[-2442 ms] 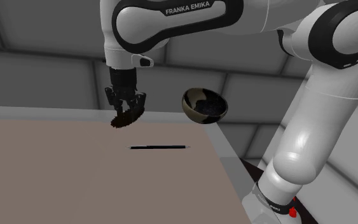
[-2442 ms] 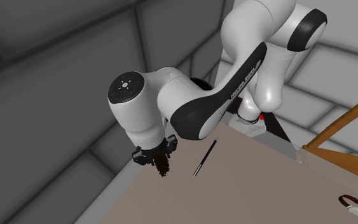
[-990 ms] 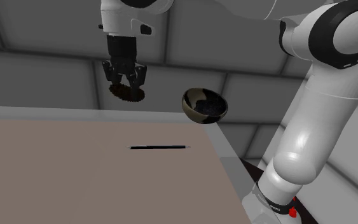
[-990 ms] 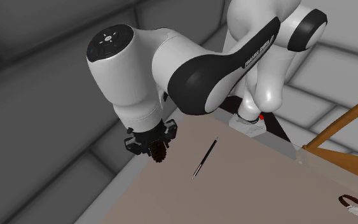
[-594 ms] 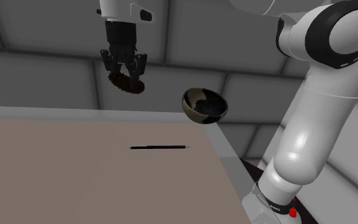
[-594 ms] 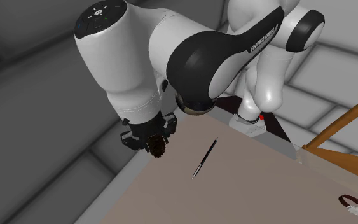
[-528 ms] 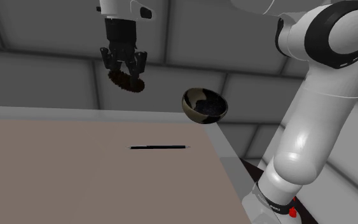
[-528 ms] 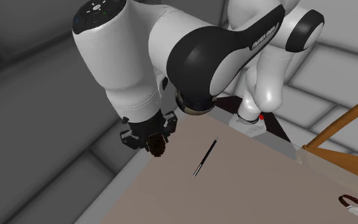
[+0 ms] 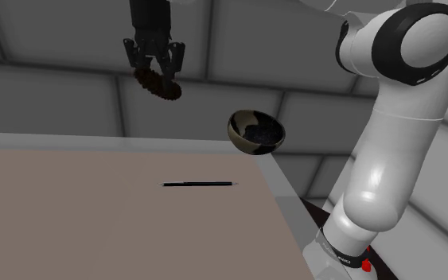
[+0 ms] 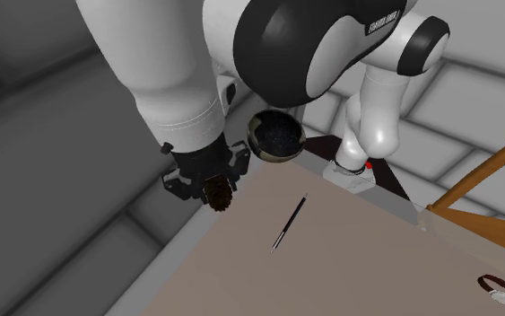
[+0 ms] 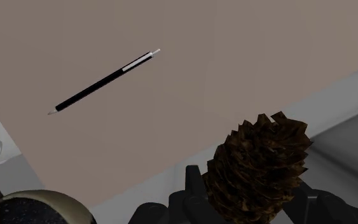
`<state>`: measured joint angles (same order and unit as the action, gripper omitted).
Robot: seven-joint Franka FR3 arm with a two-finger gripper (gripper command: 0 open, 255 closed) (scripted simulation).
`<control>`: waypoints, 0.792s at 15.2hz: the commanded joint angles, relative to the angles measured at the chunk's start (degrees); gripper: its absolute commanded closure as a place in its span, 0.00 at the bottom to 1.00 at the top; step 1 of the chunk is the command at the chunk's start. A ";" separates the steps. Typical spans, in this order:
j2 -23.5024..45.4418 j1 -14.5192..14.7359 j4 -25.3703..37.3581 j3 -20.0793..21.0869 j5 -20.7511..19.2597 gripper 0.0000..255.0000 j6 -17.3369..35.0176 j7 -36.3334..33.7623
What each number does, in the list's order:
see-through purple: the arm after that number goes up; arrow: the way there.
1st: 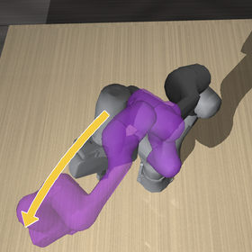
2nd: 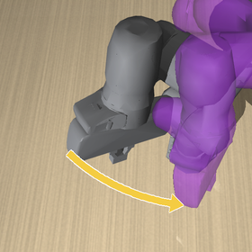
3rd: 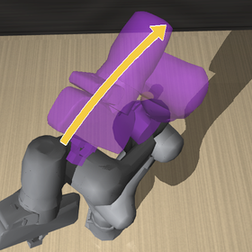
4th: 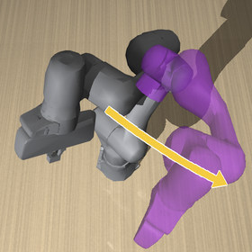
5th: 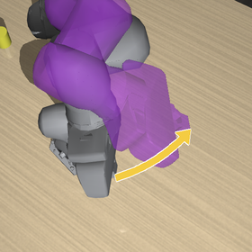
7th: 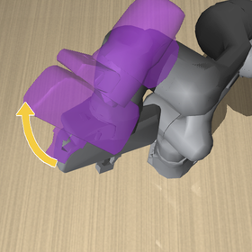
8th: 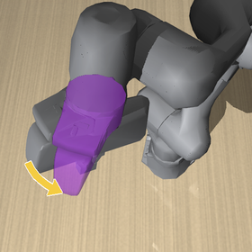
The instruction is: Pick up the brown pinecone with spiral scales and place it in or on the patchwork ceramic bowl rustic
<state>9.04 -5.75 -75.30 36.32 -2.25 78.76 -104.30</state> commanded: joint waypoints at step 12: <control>-22.19 -8.09 -18.53 -7.98 10.53 1.00 -1.05 14.97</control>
<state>-11.35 -13.36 -92.49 29.39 7.67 78.09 -90.99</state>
